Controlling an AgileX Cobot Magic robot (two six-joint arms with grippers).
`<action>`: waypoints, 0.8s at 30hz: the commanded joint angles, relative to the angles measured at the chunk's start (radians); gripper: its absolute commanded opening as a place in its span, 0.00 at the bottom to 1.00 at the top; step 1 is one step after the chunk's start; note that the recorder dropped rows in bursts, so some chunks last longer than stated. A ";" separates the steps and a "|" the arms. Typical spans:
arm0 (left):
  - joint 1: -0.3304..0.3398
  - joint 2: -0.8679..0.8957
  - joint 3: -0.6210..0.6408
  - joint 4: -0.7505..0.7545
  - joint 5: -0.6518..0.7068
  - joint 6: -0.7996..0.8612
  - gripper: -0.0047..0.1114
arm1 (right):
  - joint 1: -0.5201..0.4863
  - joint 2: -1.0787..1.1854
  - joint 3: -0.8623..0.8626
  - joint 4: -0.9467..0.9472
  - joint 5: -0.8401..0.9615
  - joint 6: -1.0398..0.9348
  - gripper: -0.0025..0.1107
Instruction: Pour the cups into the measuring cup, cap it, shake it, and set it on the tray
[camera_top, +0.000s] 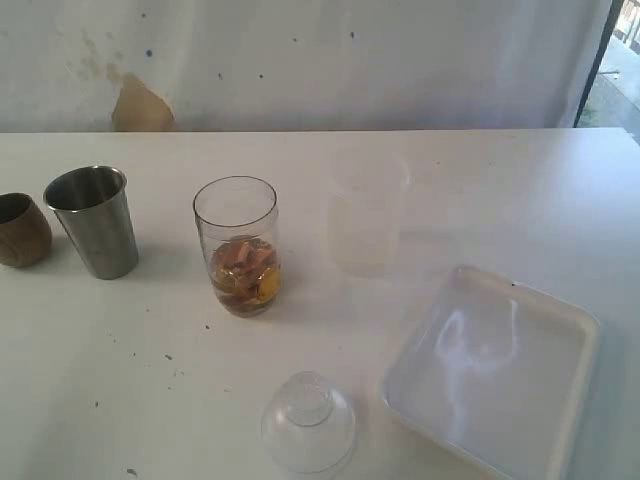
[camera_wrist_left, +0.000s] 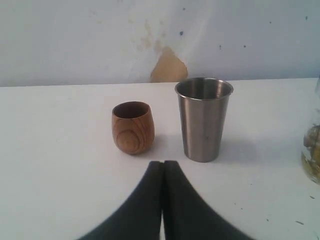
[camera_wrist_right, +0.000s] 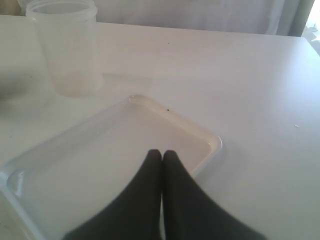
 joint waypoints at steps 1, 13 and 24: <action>0.001 -0.005 0.005 -0.001 -0.017 0.005 0.04 | -0.003 -0.005 0.005 -0.003 -0.013 0.004 0.02; 0.001 -0.005 0.005 0.001 -0.017 0.007 0.04 | -0.003 -0.005 0.005 -0.003 -0.013 0.004 0.02; 0.001 -0.005 0.005 0.001 -0.017 0.007 0.04 | -0.003 -0.005 0.005 -0.054 -0.383 -0.068 0.02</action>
